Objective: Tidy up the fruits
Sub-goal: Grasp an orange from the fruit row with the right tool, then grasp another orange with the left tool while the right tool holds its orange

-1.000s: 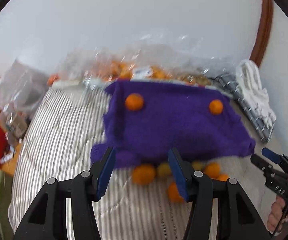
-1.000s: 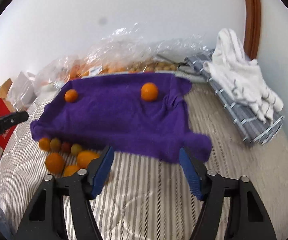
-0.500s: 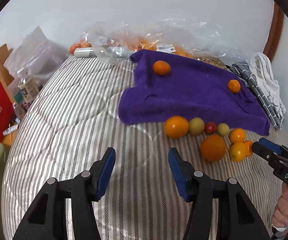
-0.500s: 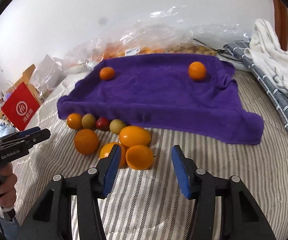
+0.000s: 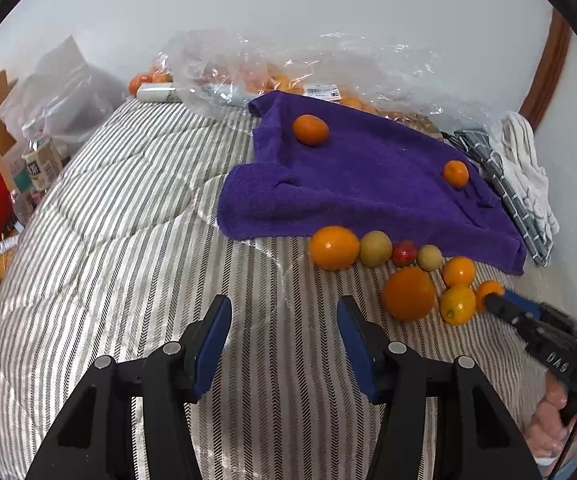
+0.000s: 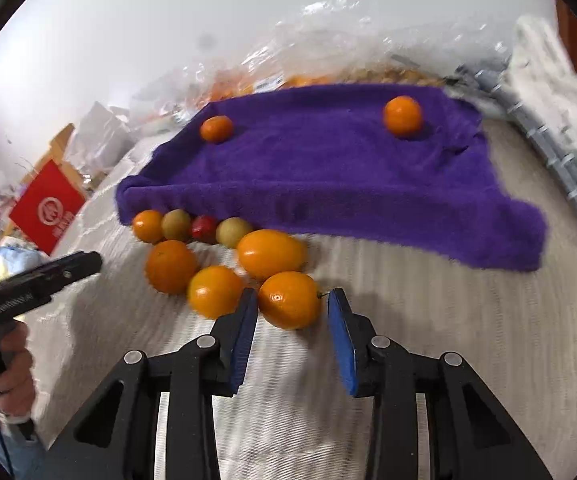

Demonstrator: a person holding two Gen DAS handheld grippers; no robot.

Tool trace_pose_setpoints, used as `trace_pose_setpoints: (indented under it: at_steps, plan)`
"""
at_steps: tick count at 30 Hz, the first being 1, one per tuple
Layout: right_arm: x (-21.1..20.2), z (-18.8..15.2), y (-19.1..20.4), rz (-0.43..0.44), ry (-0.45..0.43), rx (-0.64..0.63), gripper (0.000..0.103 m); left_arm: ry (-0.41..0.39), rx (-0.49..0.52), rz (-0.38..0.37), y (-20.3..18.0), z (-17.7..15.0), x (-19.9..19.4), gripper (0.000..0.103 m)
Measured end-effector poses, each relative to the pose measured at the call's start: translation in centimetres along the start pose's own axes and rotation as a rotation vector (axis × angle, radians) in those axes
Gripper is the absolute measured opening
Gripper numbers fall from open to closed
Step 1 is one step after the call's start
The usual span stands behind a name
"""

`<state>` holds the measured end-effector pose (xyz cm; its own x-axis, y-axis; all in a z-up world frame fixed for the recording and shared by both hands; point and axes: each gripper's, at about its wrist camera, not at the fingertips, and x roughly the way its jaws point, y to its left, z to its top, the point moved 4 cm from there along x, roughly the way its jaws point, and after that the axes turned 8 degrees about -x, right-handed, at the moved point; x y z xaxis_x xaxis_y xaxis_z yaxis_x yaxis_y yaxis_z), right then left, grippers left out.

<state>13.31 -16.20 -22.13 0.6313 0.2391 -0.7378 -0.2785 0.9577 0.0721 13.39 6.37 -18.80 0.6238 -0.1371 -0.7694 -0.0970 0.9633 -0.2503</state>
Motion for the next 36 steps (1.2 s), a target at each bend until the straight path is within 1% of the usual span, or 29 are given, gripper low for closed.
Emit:
trace_pose_setpoints:
  at_steps: [1,3,5,9,12,17,18,21,25,26,27,28,29,30,32,34,35,36]
  plan:
    - [-0.5,-0.1,-0.6,-0.029,-0.01,-0.003,0.036,-0.001,0.007,0.005,-0.1,0.0,0.1,0.052]
    - [-0.6,-0.4,-1.5,-0.054,-0.008,-0.001,0.036,0.0,0.009,0.018,-0.2,-0.2,0.4,0.052]
    - [-0.3,-1.0,-2.3,-0.04,0.01,0.0,0.037,0.003,0.011,0.023,-0.2,-0.5,0.7,0.052]
    - [-0.4,-1.2,-2.5,-0.027,-0.001,0.0,0.038,0.021,0.008,0.039,0.0,-1.2,1.4,0.052]
    - [0.3,-1.4,-2.3,-0.009,0.012,0.002,0.039,0.002,0.026,0.048,0.1,-1.6,1.2,0.052]
    - [0.8,-1.1,-2.1,-0.031,0.004,0.001,0.038,-0.022,0.06,0.066,0.0,-2.3,1.0,0.052]
    - [0.8,-1.2,-2.1,-0.034,0.002,-0.001,0.036,-0.023,0.07,0.069,0.0,-2.3,1.0,0.052]
    - [0.8,-1.1,-2.3,-0.037,0.001,0.006,0.034,-0.016,0.103,0.081,-0.2,-2.4,1.1,0.052]
    - [0.4,-1.1,-2.7,-0.047,0.003,0.013,0.034,-0.001,0.092,0.072,-0.1,-2.2,1.1,0.052]
    - [0.2,-1.1,-3.0,-0.067,-0.008,0.014,0.034,0.01,0.083,0.07,-0.1,-2.1,1.1,0.05]
    - [-0.1,-1.0,-3.3,-0.092,-0.019,0.01,0.034,0.027,0.078,0.07,-0.1,-2.0,1.1,0.045]
    - [-0.4,-1.0,-3.6,-0.122,-0.028,0.006,0.034,0.046,0.075,0.061,-0.2,-1.8,1.0,0.034]
    - [-0.6,-0.9,-4.0,-0.147,-0.032,0.004,0.034,0.07,0.067,0.028,-0.4,-1.5,0.9,0.032]
    - [-0.6,-0.9,-4.4,-0.172,-0.033,0.006,0.034,0.077,0.06,0.007,-0.7,-1.2,0.8,0.032]
    - [-0.5,-0.9,-4.8,-0.171,-0.022,0.014,0.034,0.068,0.065,-0.014,-1.6,-0.3,0.4,0.032]
    - [-0.4,-0.9,-5.1,-0.15,-0.013,0.025,0.034,0.058,0.091,-0.012,-2.5,0.3,0.5,0.032]
    - [-0.4,-0.9,-5.2,-0.149,-0.014,0.025,0.034,0.047,0.102,-0.006,-3.0,0.7,0.6,0.034]
    - [-0.4,-1.0,-5.2,-0.151,-0.013,0.024,0.034,0.038,0.105,0.002,-3.3,1.0,0.8,0.034]
